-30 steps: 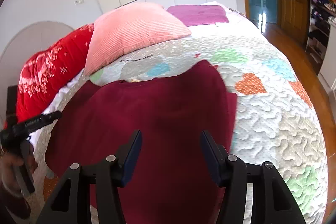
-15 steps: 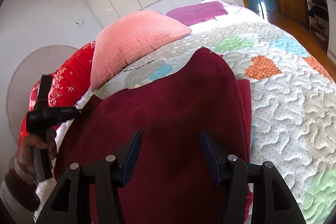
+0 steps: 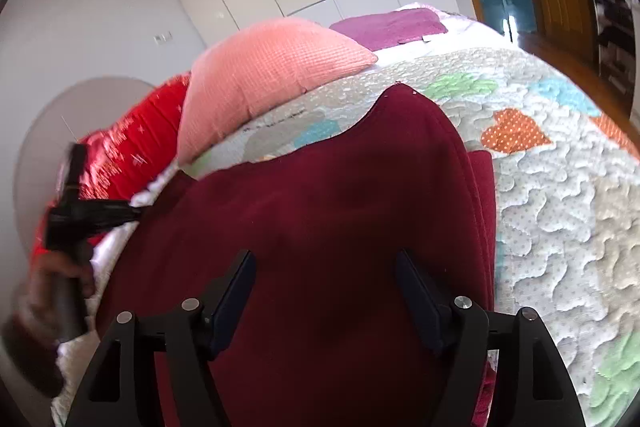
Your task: Fold small clothes
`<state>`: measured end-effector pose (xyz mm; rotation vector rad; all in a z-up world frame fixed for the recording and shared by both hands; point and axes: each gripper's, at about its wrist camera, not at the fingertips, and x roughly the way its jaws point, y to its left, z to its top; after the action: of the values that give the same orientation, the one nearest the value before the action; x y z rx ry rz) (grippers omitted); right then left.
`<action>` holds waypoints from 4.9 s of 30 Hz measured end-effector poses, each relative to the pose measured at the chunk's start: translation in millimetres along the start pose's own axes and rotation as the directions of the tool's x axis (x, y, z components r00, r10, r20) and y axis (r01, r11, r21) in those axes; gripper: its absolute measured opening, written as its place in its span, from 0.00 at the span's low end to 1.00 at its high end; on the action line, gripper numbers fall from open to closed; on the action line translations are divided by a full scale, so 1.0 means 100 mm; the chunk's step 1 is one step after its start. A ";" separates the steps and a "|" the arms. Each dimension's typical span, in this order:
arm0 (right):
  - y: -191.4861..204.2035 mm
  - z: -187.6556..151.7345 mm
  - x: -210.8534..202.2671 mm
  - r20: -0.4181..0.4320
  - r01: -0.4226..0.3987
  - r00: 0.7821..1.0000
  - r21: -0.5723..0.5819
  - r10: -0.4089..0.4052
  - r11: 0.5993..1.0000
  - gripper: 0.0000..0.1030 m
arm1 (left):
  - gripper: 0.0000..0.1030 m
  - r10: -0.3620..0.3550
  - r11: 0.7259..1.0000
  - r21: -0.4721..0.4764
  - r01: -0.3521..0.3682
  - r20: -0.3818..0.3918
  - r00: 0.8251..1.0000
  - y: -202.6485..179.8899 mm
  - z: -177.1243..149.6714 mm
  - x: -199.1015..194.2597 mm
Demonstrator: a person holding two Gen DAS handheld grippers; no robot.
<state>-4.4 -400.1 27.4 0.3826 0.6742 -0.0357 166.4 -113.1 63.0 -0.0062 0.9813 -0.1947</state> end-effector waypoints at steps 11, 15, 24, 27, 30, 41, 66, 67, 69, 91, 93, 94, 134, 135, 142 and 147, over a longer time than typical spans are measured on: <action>0.51 -0.03 -0.27 -0.003 0.078 0.997 -0.099 -0.079 0.992 0.68 | 0.31 0.021 0.996 0.091 -0.024 0.036 0.999 -0.06 -0.65 -0.53; 0.59 -0.03 -0.32 -0.001 0.087 0.996 -0.095 -0.088 0.992 0.68 | 0.31 0.013 0.996 0.092 -0.017 0.040 0.999 -0.06 -0.77 -0.59; 0.64 -0.21 0.14 -0.168 0.153 0.968 -0.198 -0.188 0.968 0.72 | 0.39 0.000 0.998 0.056 -0.001 0.018 1.000 0.04 -0.96 -0.65; 0.70 -0.21 0.10 -0.146 0.166 0.969 -0.219 -0.201 0.961 0.73 | 0.50 0.013 0.999 0.035 -0.015 0.043 0.999 0.11 -1.03 -0.67; 0.73 -0.17 0.05 -0.146 0.141 0.975 -0.185 -0.169 0.973 0.72 | 0.50 0.012 1.000 0.010 -0.013 0.061 0.998 0.18 -1.07 -0.67; 0.69 -0.02 -0.37 0.008 0.180 0.984 -0.129 -0.181 0.975 0.73 | 0.55 -0.100 0.994 -0.024 0.102 0.094 0.991 0.36 -1.07 -0.60; -0.24 -0.03 -0.51 -0.027 -0.068 0.997 0.117 0.072 0.991 0.17 | 0.32 -0.353 0.925 -0.152 0.349 0.001 0.936 0.21 -0.99 -0.62; -0.18 -0.02 -0.68 -0.008 -0.098 0.995 0.111 0.100 0.989 0.16 | 0.32 -0.366 0.921 -0.142 0.363 0.004 0.931 0.22 -1.07 -0.81; -0.08 -0.05 -1.02 0.011 -0.119 0.993 0.079 0.118 0.990 0.14 | 0.32 -0.366 0.923 -0.124 0.363 0.006 0.931 0.24 -1.23 -1.08; 1.35 -0.53 -1.12 -0.166 -0.238 0.963 -0.153 0.213 0.959 0.58 | 0.62 -0.197 0.946 -0.255 0.200 0.039 0.980 0.78 -2.33 -1.51; 1.72 -0.48 -0.82 -0.198 -0.264 0.955 -0.223 0.221 0.938 0.50 | 0.66 -0.199 0.940 -0.272 0.204 0.048 0.979 0.80 -2.37 -1.50; 1.87 -0.46 -0.69 -0.212 -0.267 0.953 -0.253 0.216 0.930 0.48 | 0.66 -0.202 0.938 -0.277 0.208 0.054 0.978 0.82 -2.40 -1.50; 2.70 -0.70 0.43 -0.424 -0.319 0.894 -0.375 0.145 0.870 0.20 | 0.81 -0.170 0.949 -0.263 0.176 0.045 0.984 0.65 -2.48 -1.43; 2.59 -0.63 0.38 -0.418 -0.345 0.887 -0.312 0.199 0.885 0.18 | 0.81 -0.166 0.951 -0.255 0.172 0.045 0.985 0.61 -2.47 -1.42; 2.29 -0.56 0.32 -0.392 -0.387 0.870 -0.172 0.298 0.906 0.16 | 0.80 -0.176 0.956 -0.231 0.184 0.052 0.983 0.47 -2.40 -1.38; 2.27 -0.56 0.27 -0.374 -0.403 0.870 -0.166 0.320 0.900 0.15 | 0.73 -0.172 0.967 -0.183 0.179 0.055 0.984 0.39 -2.39 -1.40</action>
<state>18.2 -166.5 46.9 0.2782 0.9265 0.4819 -99.9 -31.9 41.7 -0.2690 0.9574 -0.2634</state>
